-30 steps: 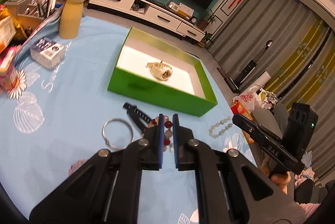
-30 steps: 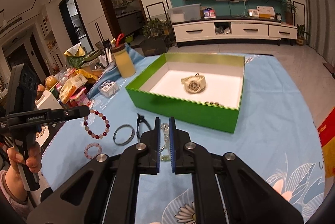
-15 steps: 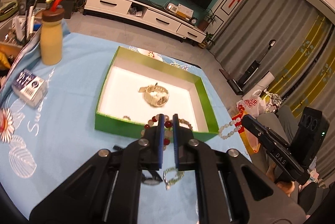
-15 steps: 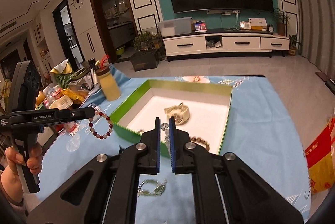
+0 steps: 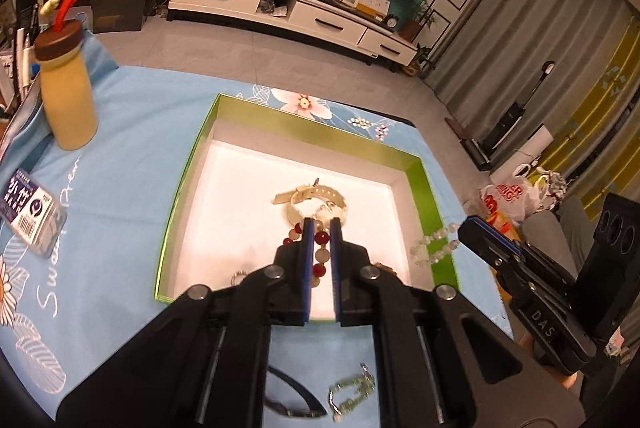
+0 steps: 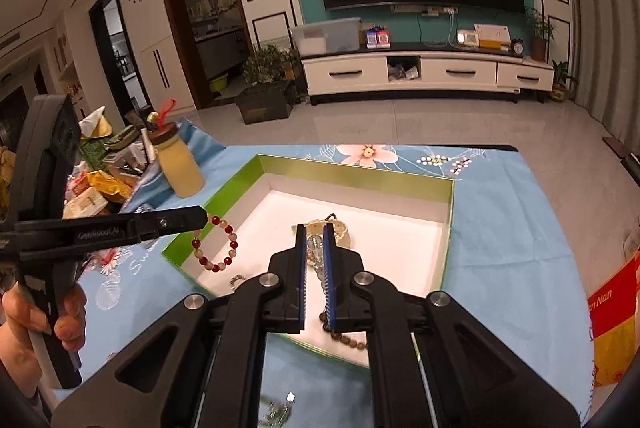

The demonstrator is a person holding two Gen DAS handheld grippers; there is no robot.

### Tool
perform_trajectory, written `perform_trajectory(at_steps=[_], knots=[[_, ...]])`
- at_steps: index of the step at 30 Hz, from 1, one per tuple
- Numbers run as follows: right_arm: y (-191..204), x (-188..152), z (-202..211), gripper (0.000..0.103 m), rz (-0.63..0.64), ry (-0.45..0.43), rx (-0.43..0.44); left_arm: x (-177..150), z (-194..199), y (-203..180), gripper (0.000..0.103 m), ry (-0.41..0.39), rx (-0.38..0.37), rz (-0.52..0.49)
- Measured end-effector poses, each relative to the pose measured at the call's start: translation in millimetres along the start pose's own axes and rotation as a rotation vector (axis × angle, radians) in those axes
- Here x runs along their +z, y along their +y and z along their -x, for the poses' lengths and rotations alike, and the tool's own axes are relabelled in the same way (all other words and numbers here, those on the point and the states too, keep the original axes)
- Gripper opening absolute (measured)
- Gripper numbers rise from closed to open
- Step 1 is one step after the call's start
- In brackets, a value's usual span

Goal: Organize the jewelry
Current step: 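Carry both bracelets into the green box and open both tools, then grasp the silver bangle with the left tool while the right tool grasps the green jade bracelet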

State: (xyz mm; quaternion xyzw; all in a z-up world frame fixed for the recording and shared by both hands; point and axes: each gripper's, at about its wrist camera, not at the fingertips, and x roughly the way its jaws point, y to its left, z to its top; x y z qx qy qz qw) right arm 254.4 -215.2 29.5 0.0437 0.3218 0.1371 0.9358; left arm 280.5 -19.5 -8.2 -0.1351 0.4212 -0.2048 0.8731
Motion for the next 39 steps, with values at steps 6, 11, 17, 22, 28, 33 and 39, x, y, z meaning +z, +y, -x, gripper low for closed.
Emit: perform_trajectory(at_steps=[6,11,17,22,28,33,39], knots=[[-13.5,11.9,-41.9,0.009,0.004,0.069,-0.056,15.7,-22.7,10.7,0.009,0.001,0.062,0.032],[-31.9,11.6,-66.8,0.029,-0.011,0.142,-0.114,23.7,-32.5,20.6,0.055,0.011,0.089,0.054],[-39.1,2.8,-45.1,0.029,-0.038,0.109,-0.084,13.6,-14.2,23.7,0.055,-0.006,0.097,0.028],[-30.7,-7.2,-11.1,0.029,-0.029,0.068,-0.040,-0.8,22.0,25.7,0.059,-0.055,0.118,-0.003],[-20.7,-26.2,20.9,0.029,-0.034,0.058,0.004,-26.7,46.9,35.8,0.060,-0.053,0.144,0.005],[-15.2,-42.9,31.2,0.029,-0.041,0.082,0.019,-58.8,54.6,50.1,0.060,-0.021,0.170,0.027],[-9.0,-73.1,30.3,0.029,-0.052,0.150,0.026,-94.5,55.1,65.8,0.060,0.048,0.234,0.035]])
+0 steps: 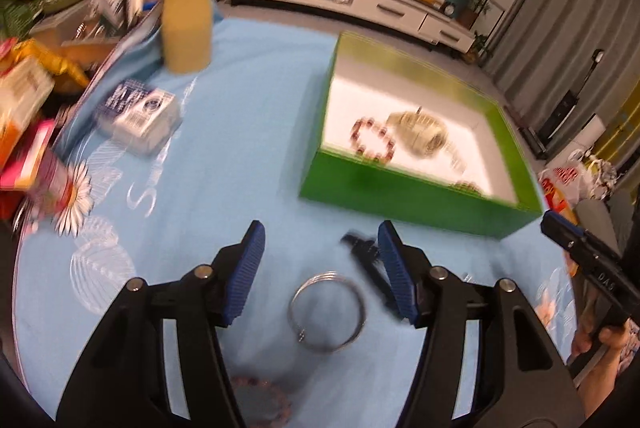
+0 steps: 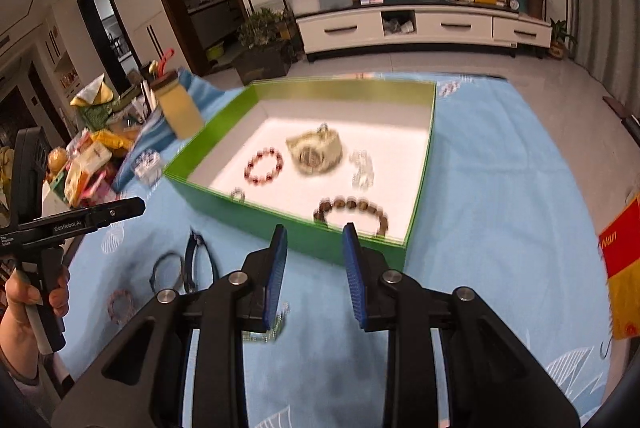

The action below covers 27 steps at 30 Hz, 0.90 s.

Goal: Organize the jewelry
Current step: 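Grasp the silver bangle with the left tool while the right tool grasps the green jade bracelet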

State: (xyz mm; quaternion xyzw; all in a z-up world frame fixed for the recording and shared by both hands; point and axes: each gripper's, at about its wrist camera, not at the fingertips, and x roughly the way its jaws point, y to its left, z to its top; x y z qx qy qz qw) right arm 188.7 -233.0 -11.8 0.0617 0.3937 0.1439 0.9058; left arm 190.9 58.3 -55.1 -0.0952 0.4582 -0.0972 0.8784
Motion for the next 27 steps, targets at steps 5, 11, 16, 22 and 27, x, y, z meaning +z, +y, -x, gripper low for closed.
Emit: perform_trajectory(at_steps=[5,11,16,22,27], knots=[[1.4,-22.1,-8.0,0.029,-0.010,0.062,0.020,-21.5,-3.9,8.7,0.060,0.044,0.038,-0.005],[8.9,-44.7,-18.9,0.029,-0.008,0.123,0.047,-37.4,-4.3,7.4,0.060,0.059,0.078,-0.047],[16.4,-53.0,-28.1,0.029,0.003,0.154,0.074,-43.0,-10.1,-0.4,0.060,0.071,0.079,-0.086],[24.6,-55.8,-40.4,0.030,0.023,0.173,0.082,-44.8,-18.8,-8.0,0.060,0.081,0.084,-0.129],[29.6,-57.0,-48.4,0.030,0.045,0.176,0.068,-45.8,-28.6,-11.0,0.056,0.091,0.104,-0.153]])
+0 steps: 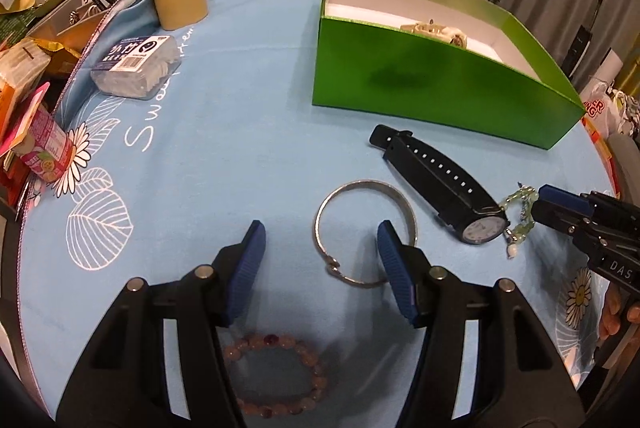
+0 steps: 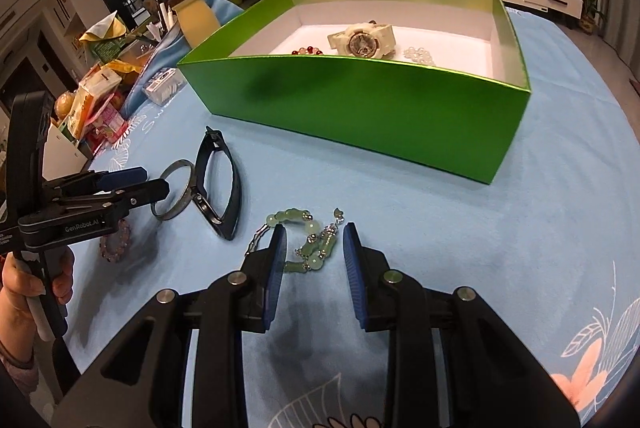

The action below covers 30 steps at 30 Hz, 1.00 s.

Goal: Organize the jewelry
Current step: 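Grasp the silver bangle with the left tool while the right tool grasps the green jade bracelet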

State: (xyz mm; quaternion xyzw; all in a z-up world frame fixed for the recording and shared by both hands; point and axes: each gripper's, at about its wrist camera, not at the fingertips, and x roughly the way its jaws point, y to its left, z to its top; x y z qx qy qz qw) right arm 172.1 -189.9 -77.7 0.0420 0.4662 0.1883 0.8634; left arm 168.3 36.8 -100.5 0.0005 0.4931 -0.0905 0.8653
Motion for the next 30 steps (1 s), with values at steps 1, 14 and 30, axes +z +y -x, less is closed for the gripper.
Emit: perform_trajectory(at_steps=[1,14,30], knots=[[1.1,0.4,-1.6,0.030,0.006,0.001,-0.005,-0.3,-1.3,-0.8,0.055,-0.002,0.007,-0.007],[12.7,3.5,-14.0,0.030,0.062,-0.006,-0.056,7.2,-9.0,-19.0,0.037,-0.034,0.003,-0.142],[16.3,-3.0,-5.6,0.007,0.084,-0.056,-0.086,-6.1,-0.3,-24.2,0.003,-0.042,-0.026,-0.115]])
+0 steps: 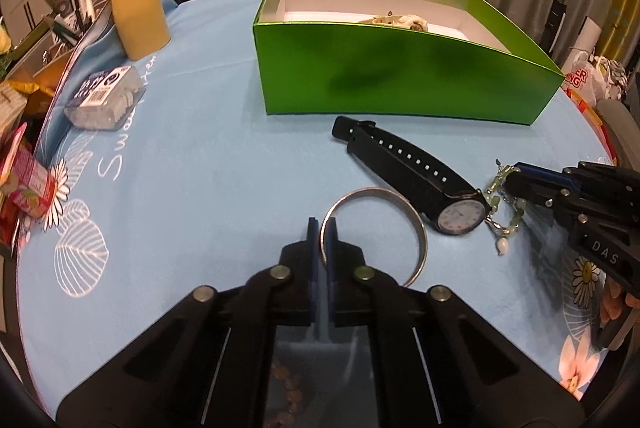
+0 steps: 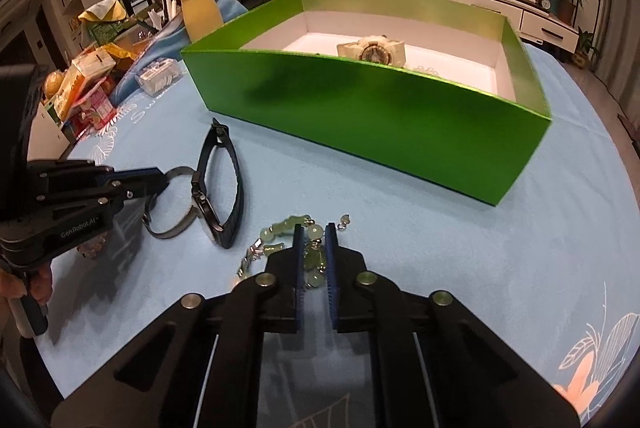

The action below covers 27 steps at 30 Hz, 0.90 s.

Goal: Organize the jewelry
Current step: 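Grasp the silver bangle with the left tool while the right tool grasps the green jade bracelet, then carry the bangle and jade bracelet into the green box and open both tools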

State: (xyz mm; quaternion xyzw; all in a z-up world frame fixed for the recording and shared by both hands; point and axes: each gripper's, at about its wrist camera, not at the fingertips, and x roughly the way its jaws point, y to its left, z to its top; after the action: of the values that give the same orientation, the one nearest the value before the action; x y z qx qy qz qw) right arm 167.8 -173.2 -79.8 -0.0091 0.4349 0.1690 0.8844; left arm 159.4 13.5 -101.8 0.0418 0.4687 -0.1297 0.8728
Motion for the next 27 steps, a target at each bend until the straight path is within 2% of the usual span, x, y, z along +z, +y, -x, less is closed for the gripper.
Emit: perform_trajectory(at_steps=[10,27], knots=[[-11.8,-3.0,31.9,0.007,-0.031,-0.061,-0.010,-7.2,21.4,1.6,0.003,-0.030,-0.064,0.074],[-11.1,11.4,79.2,0.007,-0.026,-0.172,-0.015,8.4,62.2,-10.0,0.003,-0.107,-0.080,0.067]])
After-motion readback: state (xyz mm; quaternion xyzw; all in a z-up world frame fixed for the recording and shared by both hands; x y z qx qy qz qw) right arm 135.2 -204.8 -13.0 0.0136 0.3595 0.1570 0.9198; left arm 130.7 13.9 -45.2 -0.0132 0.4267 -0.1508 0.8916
